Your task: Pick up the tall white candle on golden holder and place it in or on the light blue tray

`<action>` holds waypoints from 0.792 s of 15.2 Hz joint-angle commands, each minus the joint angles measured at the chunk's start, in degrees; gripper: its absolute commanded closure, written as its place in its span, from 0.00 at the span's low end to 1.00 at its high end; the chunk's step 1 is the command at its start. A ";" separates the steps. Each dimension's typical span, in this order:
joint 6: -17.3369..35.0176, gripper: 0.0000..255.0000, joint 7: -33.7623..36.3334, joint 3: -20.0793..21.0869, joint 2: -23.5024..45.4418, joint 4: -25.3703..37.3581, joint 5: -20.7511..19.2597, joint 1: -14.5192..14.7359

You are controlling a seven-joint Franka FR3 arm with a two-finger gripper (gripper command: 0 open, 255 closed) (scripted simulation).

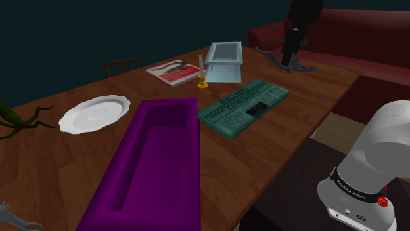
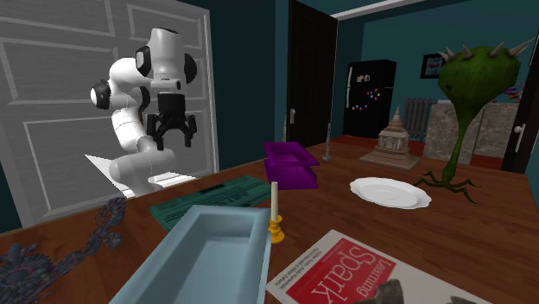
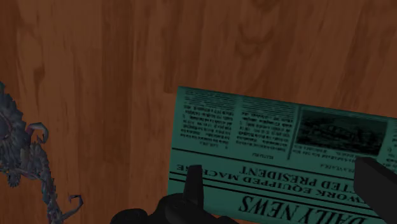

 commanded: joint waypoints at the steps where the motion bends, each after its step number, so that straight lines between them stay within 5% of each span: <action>1: 0.00 0.00 0.00 0.00 0.00 0.00 0.00 0.00; 12: 23.69 0.00 4.53 0.69 16.34 0.23 4.11 0.41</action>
